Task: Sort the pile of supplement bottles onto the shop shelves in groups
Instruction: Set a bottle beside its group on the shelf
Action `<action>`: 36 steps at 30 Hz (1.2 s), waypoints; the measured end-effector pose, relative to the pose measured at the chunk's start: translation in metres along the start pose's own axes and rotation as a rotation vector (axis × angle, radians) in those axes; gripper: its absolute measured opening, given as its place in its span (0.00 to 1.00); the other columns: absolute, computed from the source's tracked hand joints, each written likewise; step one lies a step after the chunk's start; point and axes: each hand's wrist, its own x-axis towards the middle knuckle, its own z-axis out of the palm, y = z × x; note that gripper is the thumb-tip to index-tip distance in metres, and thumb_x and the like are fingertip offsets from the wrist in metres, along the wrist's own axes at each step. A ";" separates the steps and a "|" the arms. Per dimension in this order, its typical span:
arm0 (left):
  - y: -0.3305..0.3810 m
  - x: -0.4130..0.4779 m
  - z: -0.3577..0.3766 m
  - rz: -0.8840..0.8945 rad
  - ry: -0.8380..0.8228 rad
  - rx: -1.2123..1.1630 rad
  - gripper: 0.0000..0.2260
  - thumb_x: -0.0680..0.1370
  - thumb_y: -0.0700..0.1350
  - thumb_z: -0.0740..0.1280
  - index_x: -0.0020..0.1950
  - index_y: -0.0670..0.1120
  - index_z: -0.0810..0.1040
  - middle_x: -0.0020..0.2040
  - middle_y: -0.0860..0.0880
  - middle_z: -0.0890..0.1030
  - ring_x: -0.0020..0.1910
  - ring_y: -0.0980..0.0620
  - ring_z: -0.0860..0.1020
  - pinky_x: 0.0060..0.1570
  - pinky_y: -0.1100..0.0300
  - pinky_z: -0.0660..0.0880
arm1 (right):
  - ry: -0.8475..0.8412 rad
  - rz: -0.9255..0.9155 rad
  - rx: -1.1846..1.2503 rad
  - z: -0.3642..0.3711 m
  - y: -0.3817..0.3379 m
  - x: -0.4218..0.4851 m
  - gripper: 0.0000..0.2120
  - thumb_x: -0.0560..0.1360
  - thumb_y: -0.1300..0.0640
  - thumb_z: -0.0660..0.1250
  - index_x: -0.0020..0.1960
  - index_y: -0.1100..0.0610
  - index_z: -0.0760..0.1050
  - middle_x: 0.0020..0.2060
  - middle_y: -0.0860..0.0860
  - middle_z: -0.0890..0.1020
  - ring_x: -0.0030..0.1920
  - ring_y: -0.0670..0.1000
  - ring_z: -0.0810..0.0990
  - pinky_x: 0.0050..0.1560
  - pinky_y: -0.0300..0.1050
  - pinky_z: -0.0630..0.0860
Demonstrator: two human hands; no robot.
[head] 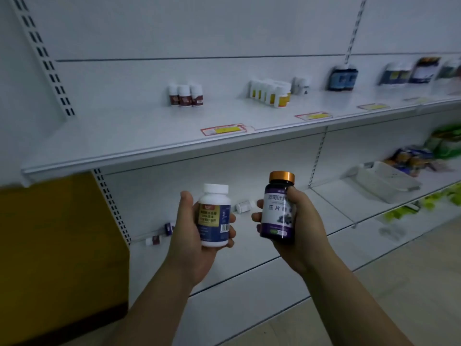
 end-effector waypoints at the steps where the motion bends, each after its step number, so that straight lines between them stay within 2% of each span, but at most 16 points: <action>1: -0.001 0.000 0.011 0.009 -0.019 0.003 0.32 0.67 0.67 0.53 0.48 0.40 0.78 0.34 0.41 0.80 0.26 0.48 0.76 0.27 0.61 0.73 | -0.010 -0.018 0.025 -0.004 -0.009 -0.005 0.15 0.79 0.50 0.56 0.59 0.58 0.71 0.42 0.58 0.81 0.36 0.54 0.81 0.39 0.47 0.77; 3: -0.005 0.003 0.035 0.027 -0.052 0.019 0.33 0.66 0.68 0.53 0.47 0.39 0.78 0.33 0.41 0.79 0.25 0.48 0.75 0.25 0.62 0.72 | -0.017 -0.060 0.035 -0.015 -0.025 -0.012 0.16 0.77 0.50 0.58 0.59 0.58 0.71 0.39 0.57 0.82 0.34 0.54 0.80 0.37 0.46 0.77; 6: -0.013 0.012 0.075 0.057 -0.109 0.041 0.34 0.66 0.68 0.53 0.47 0.39 0.78 0.32 0.40 0.79 0.25 0.48 0.75 0.22 0.60 0.71 | 0.006 -0.151 -0.003 -0.035 -0.053 -0.016 0.24 0.67 0.45 0.63 0.57 0.59 0.72 0.36 0.57 0.80 0.33 0.54 0.78 0.35 0.45 0.78; 8: -0.022 0.022 0.109 0.070 -0.154 0.058 0.34 0.67 0.68 0.53 0.47 0.39 0.77 0.32 0.40 0.78 0.25 0.47 0.75 0.22 0.60 0.70 | 0.039 -0.219 -0.047 -0.053 -0.078 -0.018 0.27 0.64 0.43 0.63 0.56 0.60 0.72 0.35 0.57 0.79 0.33 0.54 0.77 0.34 0.45 0.77; 11: -0.042 0.037 0.172 0.081 -0.223 0.093 0.32 0.68 0.67 0.53 0.47 0.39 0.78 0.33 0.41 0.78 0.26 0.48 0.75 0.25 0.61 0.70 | 0.077 -0.299 -0.095 -0.088 -0.126 -0.021 0.21 0.69 0.44 0.63 0.52 0.60 0.73 0.31 0.55 0.79 0.31 0.53 0.77 0.35 0.46 0.77; 14: -0.067 0.052 0.241 0.072 -0.282 0.111 0.26 0.69 0.63 0.58 0.46 0.41 0.78 0.34 0.42 0.78 0.27 0.49 0.74 0.26 0.61 0.70 | 0.122 -0.358 -0.126 -0.132 -0.179 -0.025 0.15 0.77 0.46 0.60 0.50 0.58 0.73 0.30 0.54 0.79 0.31 0.53 0.77 0.36 0.47 0.75; 19: -0.113 0.079 0.339 0.052 -0.354 0.086 0.22 0.68 0.60 0.60 0.46 0.42 0.78 0.33 0.43 0.78 0.28 0.49 0.75 0.27 0.61 0.70 | 0.169 -0.437 -0.193 -0.213 -0.255 -0.034 0.17 0.77 0.45 0.59 0.50 0.59 0.73 0.32 0.55 0.79 0.31 0.53 0.77 0.36 0.47 0.76; 24: -0.154 0.111 0.415 0.020 -0.420 0.102 0.21 0.78 0.58 0.55 0.47 0.42 0.78 0.34 0.43 0.79 0.28 0.49 0.76 0.28 0.60 0.71 | 0.247 -0.458 -0.216 -0.286 -0.311 -0.029 0.17 0.78 0.45 0.58 0.49 0.59 0.74 0.32 0.55 0.80 0.31 0.54 0.79 0.37 0.48 0.76; 32: -0.208 0.188 0.509 -0.034 -0.545 0.137 0.21 0.79 0.57 0.53 0.47 0.42 0.77 0.34 0.44 0.78 0.30 0.49 0.75 0.31 0.59 0.68 | 0.288 -0.499 -0.241 -0.380 -0.376 0.027 0.23 0.78 0.43 0.58 0.57 0.62 0.74 0.42 0.61 0.79 0.38 0.57 0.78 0.39 0.48 0.77; 36: -0.234 0.244 0.555 -0.081 -0.577 0.074 0.22 0.79 0.58 0.54 0.46 0.41 0.77 0.33 0.44 0.77 0.28 0.49 0.75 0.27 0.62 0.72 | 0.345 -0.531 -0.269 -0.425 -0.416 0.067 0.20 0.79 0.43 0.56 0.52 0.60 0.75 0.40 0.61 0.80 0.38 0.58 0.78 0.43 0.52 0.77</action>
